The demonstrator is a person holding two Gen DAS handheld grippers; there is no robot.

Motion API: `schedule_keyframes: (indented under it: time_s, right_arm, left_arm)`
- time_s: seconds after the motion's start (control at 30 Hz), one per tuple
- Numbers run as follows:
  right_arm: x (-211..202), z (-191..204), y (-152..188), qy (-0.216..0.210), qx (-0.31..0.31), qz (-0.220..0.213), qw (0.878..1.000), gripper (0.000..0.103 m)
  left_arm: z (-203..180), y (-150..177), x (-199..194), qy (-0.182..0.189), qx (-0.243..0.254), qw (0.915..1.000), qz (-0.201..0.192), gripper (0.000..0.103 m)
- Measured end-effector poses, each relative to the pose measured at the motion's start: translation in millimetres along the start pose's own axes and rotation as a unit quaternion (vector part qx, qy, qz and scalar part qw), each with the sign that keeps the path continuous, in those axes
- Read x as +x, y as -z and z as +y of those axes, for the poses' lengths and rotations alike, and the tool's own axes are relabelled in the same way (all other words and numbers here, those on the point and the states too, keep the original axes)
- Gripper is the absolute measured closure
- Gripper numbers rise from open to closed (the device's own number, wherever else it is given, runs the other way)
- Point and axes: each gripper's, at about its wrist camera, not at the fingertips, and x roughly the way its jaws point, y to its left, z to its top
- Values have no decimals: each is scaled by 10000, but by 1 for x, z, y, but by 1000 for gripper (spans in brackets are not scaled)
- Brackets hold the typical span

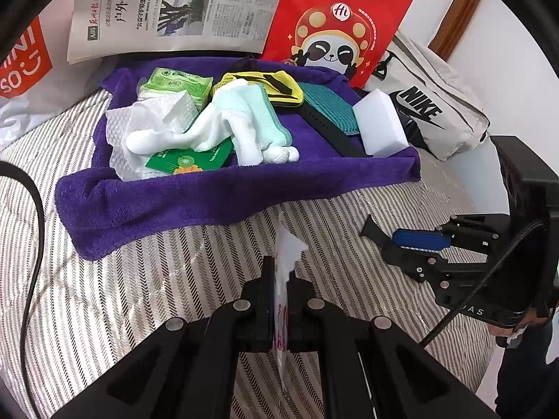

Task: Organize soft objects
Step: 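Carry the black strap onto the purple towel with right tool while left carries sachet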

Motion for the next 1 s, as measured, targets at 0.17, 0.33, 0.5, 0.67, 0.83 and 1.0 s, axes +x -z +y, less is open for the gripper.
schedule_keyframes:
  time_s: [0.17, 0.33, 0.5, 0.67, 0.83, 1.0]
  right_arm:
    - [3, 4, -2, 31, -215, -29, 9998, 82]
    - [1, -3, -2, -62, 11, 57, 10000, 83]
    - [1, -5, 3, -204, 275, 9, 9994, 82]
    - [-5, -11, 4, -247, 449, 9, 9987, 82]
    - [-18, -10, 0, -292, 524, -99, 9981, 82]
    - [-31, -11, -8, -364, 588, -248, 9973, 83]
  left_arm:
    - [2, 2, -5, 13, -16, 10000, -38, 98]
    - [2, 3, -9, 4, -54, 10000, -37, 98]
    - [2, 5, -14, 74, -49, 9999, -57, 98]
    - [1, 5, -19, 52, -89, 9999, -47, 98]
    - [-4, 2, -32, 53, -17, 9999, -142, 98]
    - [-5, -10, -41, 134, -27, 9996, -232, 98]
